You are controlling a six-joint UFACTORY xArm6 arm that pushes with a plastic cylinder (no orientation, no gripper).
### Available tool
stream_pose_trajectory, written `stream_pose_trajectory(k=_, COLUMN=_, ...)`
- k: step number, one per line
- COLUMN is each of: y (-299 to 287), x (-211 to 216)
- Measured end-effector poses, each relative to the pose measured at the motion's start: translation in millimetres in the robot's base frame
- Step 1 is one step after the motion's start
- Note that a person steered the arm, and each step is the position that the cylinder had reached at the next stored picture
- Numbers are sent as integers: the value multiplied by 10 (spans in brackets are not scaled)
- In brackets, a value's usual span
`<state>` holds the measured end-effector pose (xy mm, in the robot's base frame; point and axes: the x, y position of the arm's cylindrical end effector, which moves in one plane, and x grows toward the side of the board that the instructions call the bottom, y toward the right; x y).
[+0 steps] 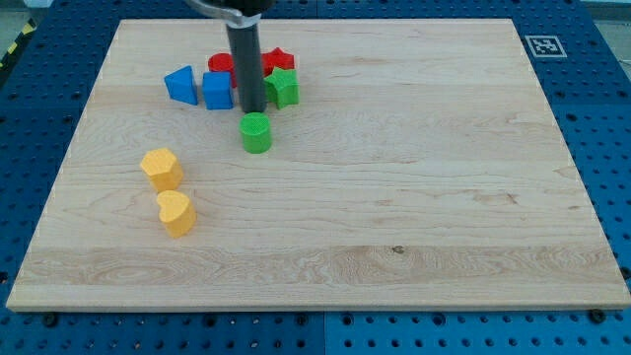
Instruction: Move the green circle diagonally to the green star
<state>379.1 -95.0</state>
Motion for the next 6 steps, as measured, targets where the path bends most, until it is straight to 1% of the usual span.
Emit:
stream_pose_trajectory(k=1, y=-326, x=142)
stream_pose_trajectory(k=3, y=-332, x=477)
stream_pose_trajectory(k=4, y=-332, x=477)
stream_pose_trajectory(k=5, y=91, x=476)
stream_pose_trajectory(k=6, y=849, x=380)
